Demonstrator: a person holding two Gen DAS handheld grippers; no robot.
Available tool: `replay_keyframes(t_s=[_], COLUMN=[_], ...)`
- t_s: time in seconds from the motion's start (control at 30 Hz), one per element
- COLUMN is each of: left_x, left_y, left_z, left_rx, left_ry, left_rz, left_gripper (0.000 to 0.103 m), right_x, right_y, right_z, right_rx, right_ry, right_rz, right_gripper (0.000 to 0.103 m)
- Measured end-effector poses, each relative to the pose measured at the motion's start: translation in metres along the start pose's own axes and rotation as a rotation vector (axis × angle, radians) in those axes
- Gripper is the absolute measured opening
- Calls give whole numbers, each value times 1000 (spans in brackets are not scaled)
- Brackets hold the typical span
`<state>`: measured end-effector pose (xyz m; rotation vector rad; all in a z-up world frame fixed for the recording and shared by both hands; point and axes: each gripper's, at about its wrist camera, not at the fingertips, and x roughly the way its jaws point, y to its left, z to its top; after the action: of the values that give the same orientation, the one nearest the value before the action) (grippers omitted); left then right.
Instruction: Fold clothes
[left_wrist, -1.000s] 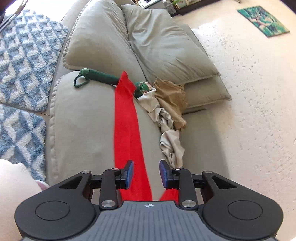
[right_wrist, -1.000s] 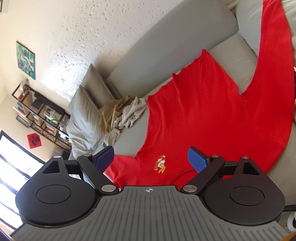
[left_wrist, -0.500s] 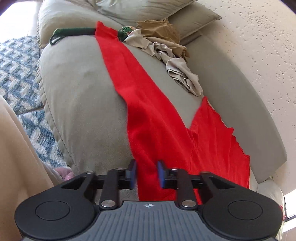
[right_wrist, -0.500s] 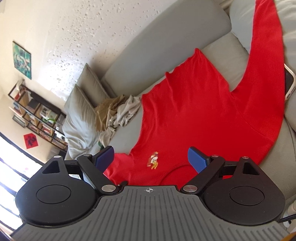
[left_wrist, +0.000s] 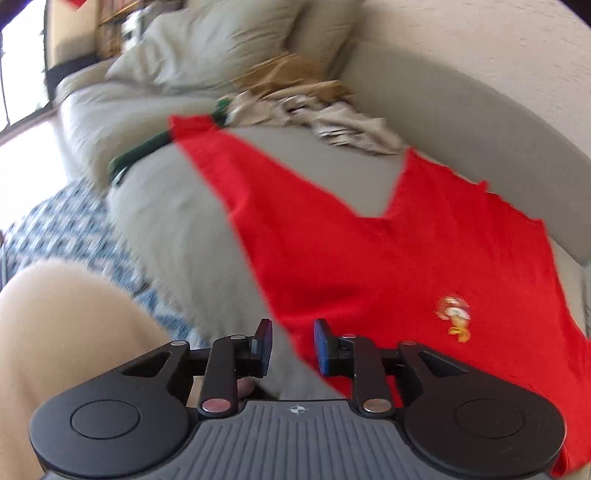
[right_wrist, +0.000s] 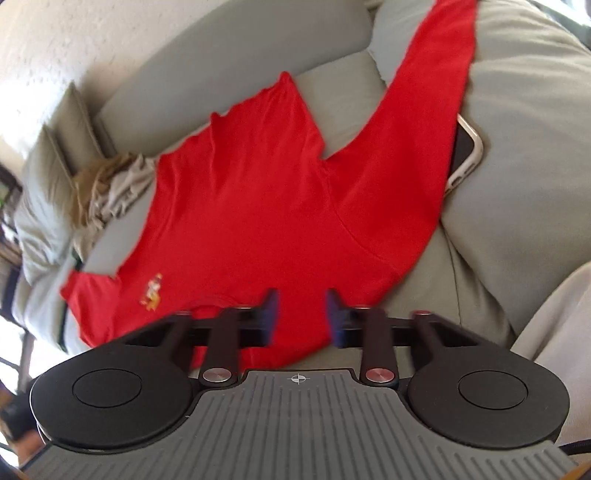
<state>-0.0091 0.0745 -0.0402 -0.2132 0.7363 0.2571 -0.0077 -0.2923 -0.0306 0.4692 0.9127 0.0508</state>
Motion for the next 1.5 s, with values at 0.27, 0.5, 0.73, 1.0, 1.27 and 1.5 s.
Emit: replay_keyframes(t_s=[0.27, 0.5, 0.73, 1.0, 1.27, 1.5], left_x=[12, -14, -35, 97, 244, 352], left_y=[-65, -37, -38, -50, -57, -58], left_z=[-20, 47, 142, 200, 231, 256], left_rx=[408, 254, 180, 131, 84, -53], left_ry=[156, 167, -73, 28, 73, 149], left_rz=[-94, -234, -278, -244, -235, -313], left_gripper=[23, 32, 45, 40, 42, 40], right_x=[31, -40, -104, -27, 143, 265], right_y=[12, 21, 75, 94, 52, -17], right_z=[-7, 35, 108, 183, 252, 311], right_rx=[-191, -138, -270, -293, -166, 135], right_ry=[73, 23, -228, -241, -158, -114], right_rz=[-69, 100, 196, 92, -8, 95], right_gripper=[16, 46, 64, 64, 49, 46])
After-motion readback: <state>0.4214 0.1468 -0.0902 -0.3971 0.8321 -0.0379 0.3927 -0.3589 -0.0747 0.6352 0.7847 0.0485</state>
